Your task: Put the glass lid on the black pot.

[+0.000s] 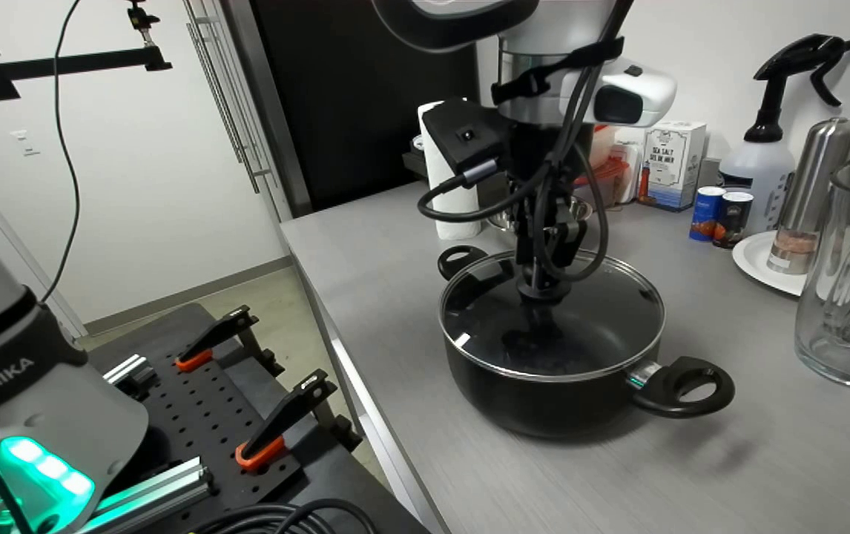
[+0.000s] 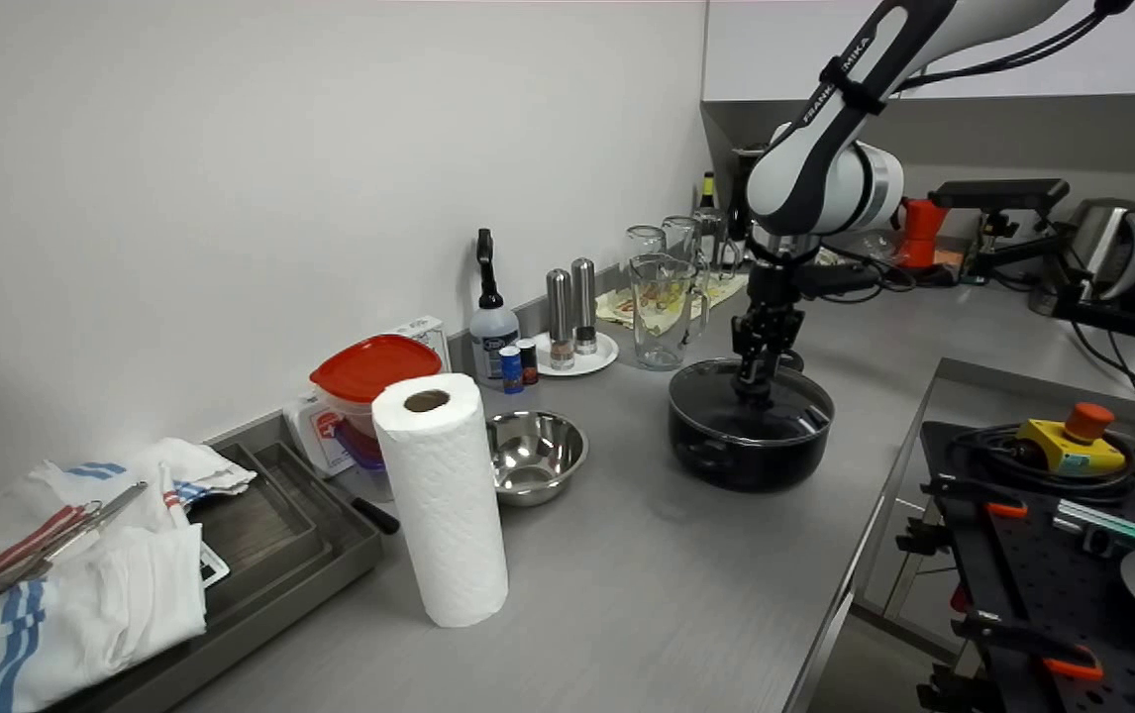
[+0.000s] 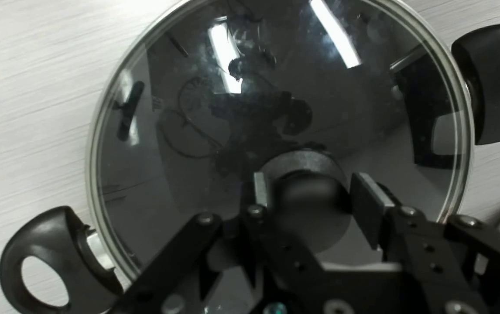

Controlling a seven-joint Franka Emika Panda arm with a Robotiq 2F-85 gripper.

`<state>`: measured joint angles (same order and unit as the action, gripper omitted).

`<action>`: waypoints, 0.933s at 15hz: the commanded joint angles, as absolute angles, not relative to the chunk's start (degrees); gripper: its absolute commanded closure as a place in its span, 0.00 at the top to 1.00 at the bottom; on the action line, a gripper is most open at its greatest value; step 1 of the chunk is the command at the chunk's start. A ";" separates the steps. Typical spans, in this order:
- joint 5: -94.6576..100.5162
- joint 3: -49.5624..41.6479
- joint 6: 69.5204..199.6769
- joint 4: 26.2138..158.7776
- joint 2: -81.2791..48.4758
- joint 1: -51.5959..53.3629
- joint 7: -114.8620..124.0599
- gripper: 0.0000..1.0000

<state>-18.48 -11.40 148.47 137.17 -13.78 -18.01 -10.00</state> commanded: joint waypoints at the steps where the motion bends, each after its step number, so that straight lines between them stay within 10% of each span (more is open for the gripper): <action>1: -18.23 -10.90 150.57 136.71 -13.96 -17.46 -8.23 0.23; 9: -18.97 -10.09 152.46 137.23 -13.94 -17.70 -8.95 0.23; 10: -19.15 -10.00 152.56 137.42 -13.73 -17.76 -9.09 0.73; 14: -19.20 -9.61 153.02 138.05 -12.69 -17.64 -9.35 0.94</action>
<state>-18.63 -10.33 151.58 137.17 -14.08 -17.80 -9.74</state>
